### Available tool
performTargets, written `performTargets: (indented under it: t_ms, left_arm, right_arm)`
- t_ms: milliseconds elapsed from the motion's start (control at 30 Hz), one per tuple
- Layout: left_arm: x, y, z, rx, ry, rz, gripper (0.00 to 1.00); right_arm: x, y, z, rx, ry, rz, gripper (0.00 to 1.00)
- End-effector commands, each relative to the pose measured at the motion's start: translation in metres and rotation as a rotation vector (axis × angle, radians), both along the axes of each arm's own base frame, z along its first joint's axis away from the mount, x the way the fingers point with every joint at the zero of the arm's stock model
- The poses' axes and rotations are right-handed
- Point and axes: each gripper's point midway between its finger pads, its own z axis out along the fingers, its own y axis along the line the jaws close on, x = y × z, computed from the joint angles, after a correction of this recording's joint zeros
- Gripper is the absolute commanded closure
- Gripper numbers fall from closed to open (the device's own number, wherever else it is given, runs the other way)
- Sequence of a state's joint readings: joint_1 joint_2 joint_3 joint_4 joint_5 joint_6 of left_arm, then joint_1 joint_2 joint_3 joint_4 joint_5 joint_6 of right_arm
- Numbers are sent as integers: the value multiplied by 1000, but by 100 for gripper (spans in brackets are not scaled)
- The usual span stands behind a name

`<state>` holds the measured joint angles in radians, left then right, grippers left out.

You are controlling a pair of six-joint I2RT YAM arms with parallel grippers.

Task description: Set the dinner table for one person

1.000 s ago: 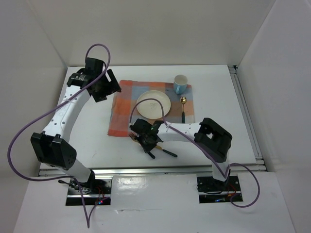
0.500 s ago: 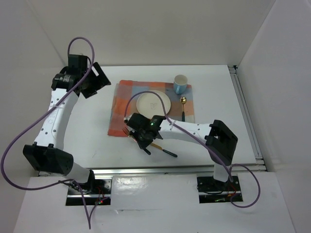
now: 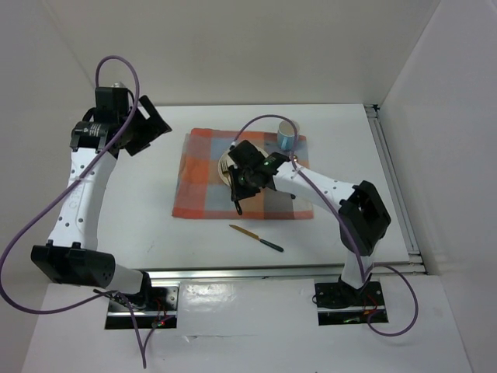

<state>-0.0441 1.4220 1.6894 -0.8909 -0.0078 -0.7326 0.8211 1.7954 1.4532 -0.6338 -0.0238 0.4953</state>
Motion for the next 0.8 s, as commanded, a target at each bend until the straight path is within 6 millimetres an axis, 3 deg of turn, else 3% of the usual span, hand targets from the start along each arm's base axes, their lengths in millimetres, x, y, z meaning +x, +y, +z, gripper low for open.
performTargets:
  t_ms: [0,233,433,467,567,633,667,700,767]
  left_arm:
    - [-4,-3,7,-3,-24,-30,8]
    - [-12,-6,-2,-18,-3,-47,8]
    - [-18,-6,-7,-24,7,-41,8]
    - [-20,-6,-7,-24,7,-41,8]
    - [-20,-6,-7,-24,7,-41,8]
    - [-20,-5,-8,-19,7,-34,8]
    - [-18,-5,-7,-19,7,-34,8]
    - [-18,-4,-7,-10,6,-41,8]
    - [-19,-1,-9,-10,16,-32,8]
  right_arm:
    - [22,22,51,174,-60,-67,100]
    - [37,43,60,289,-44,-124,100]
    - [69,63,61,360,-52,-230,100]
    - [74,68,50,355,-36,-242,100]
    - [90,84,50,395,-35,-279,100]
    - [99,94,28,386,-4,-304,100]
    - [107,102,34,409,-12,-308,100]
    - [110,108,14,389,14,-304,100]
    - [117,118,11,401,23,-303,100]
